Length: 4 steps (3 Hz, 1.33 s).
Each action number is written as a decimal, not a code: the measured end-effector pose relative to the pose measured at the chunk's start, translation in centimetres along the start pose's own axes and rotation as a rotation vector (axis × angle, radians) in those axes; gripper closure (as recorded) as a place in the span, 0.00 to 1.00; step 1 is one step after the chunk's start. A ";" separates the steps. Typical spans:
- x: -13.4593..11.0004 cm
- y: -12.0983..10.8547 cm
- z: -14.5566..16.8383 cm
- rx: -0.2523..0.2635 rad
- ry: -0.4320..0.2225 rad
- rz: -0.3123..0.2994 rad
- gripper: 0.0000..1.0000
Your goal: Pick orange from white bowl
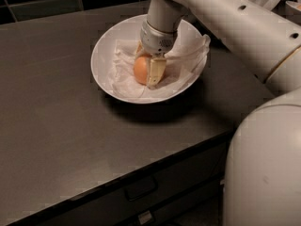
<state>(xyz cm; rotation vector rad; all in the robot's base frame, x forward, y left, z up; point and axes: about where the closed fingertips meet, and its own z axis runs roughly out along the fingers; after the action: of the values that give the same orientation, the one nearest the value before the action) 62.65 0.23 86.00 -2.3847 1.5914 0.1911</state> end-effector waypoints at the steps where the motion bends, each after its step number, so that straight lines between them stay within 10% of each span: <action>1: 0.0 0.0 0.0 0.000 0.000 0.000 0.72; 2: 0.0 0.0 0.0 0.000 0.000 0.000 0.95; 4: -2.5 -0.9 -5.1 0.144 -0.007 -0.075 1.00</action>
Offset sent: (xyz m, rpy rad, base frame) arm 0.0000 0.0000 0.0000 0.0000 0.0000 0.0000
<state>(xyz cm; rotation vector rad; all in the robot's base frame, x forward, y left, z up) 62.27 1.29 91.68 -2.3254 1.4580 0.0675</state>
